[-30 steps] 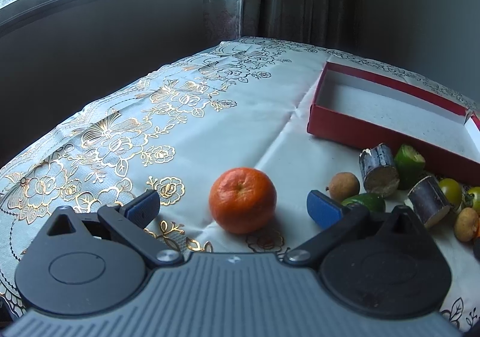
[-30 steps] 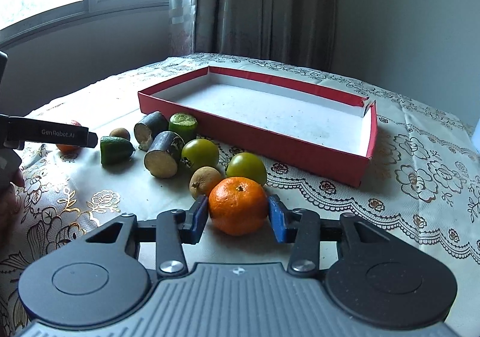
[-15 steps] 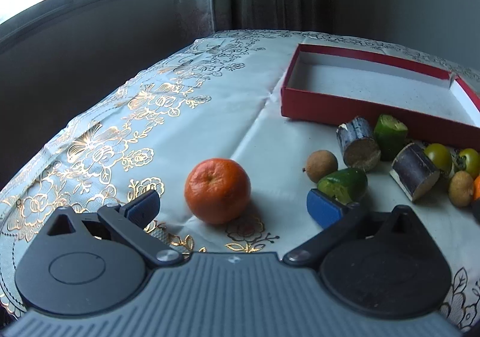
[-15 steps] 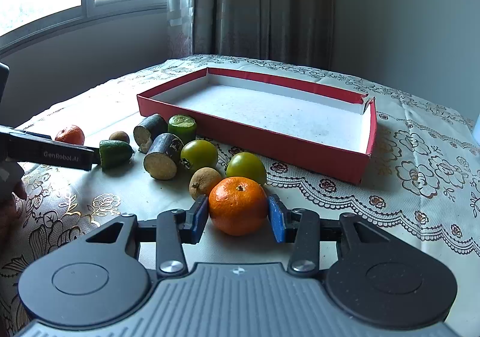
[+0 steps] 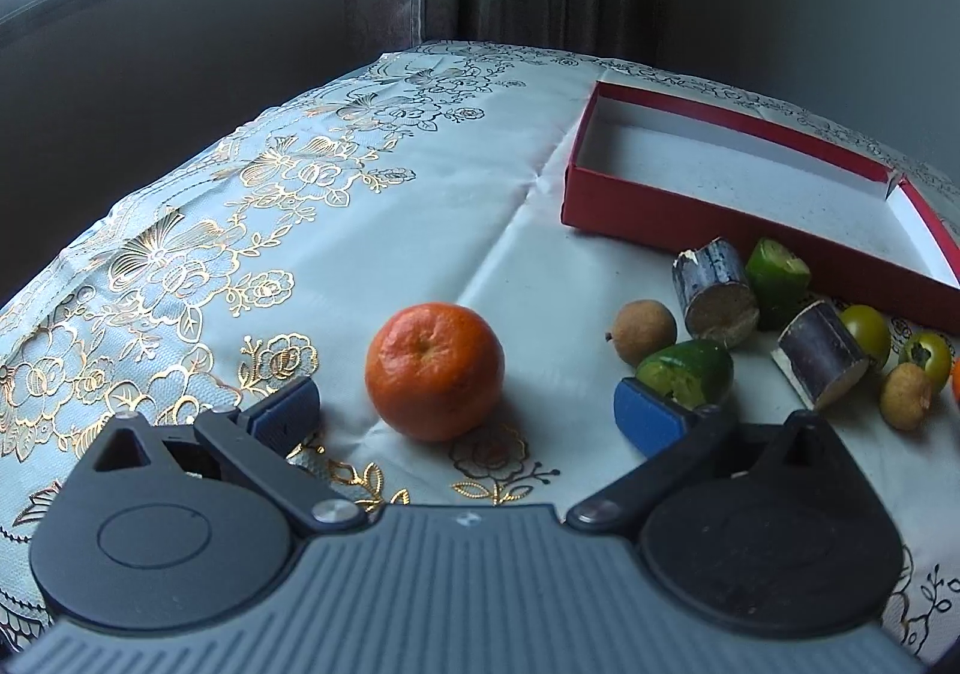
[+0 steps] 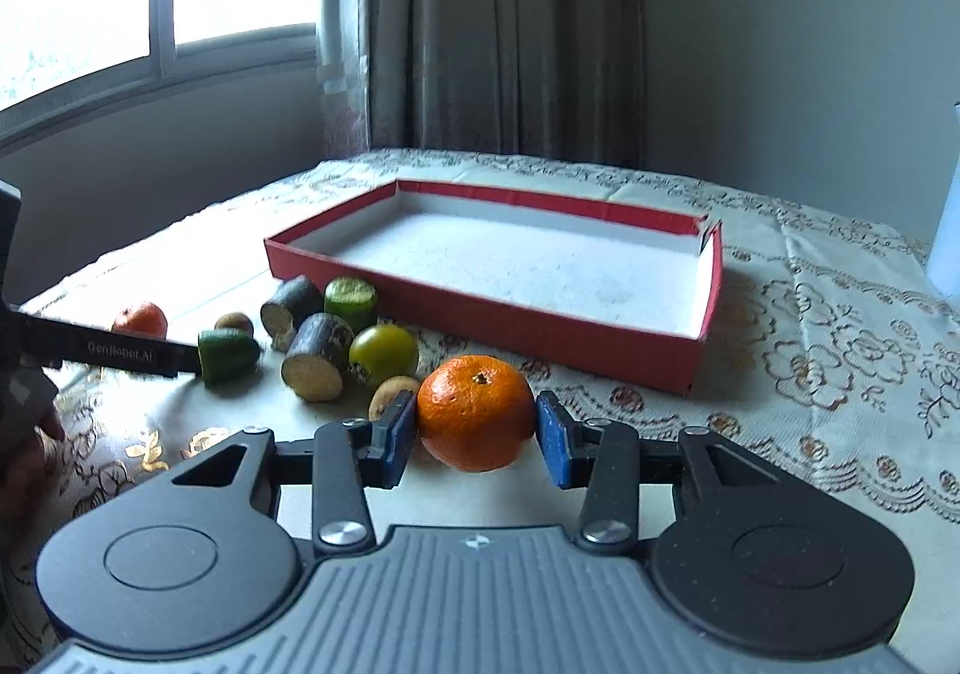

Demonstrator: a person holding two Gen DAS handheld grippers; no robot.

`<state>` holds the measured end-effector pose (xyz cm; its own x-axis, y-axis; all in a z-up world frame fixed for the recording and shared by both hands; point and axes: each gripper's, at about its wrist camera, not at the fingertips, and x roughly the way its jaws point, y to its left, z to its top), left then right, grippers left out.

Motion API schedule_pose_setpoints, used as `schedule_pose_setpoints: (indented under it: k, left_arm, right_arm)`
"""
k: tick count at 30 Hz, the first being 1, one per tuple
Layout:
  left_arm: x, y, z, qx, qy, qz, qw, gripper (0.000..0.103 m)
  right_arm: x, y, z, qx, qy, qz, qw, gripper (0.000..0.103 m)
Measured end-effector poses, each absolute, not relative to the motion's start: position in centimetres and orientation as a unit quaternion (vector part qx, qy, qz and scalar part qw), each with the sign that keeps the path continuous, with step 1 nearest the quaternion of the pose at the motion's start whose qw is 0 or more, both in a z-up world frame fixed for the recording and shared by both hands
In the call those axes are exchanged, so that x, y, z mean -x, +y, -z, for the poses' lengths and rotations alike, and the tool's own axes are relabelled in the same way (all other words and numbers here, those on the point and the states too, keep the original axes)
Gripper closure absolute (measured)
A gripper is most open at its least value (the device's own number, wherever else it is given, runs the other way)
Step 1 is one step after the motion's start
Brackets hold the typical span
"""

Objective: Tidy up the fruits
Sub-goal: 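Carry the orange into the red box and open the right gripper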

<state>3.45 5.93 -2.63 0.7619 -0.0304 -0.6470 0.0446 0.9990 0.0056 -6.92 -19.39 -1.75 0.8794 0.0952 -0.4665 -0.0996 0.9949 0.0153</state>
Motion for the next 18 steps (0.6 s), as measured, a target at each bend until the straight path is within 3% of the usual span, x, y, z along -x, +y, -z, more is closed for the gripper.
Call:
schedule_pose_setpoints:
  k: [10,18]
  left_arm:
    - [-3.4,5.9,2.6,-0.010,0.344,0.020,0.939,0.000]
    - [-3.4,5.9,2.6,-0.010,0.344,0.020,0.939,0.000]
  right_arm:
    - [0.2,-21.8,-3.6,0.001,0.223,-0.002,0.975,0.061]
    - [-8.3,-23.5,-0.3,-0.027,0.308,0.050,0.950,0.061]
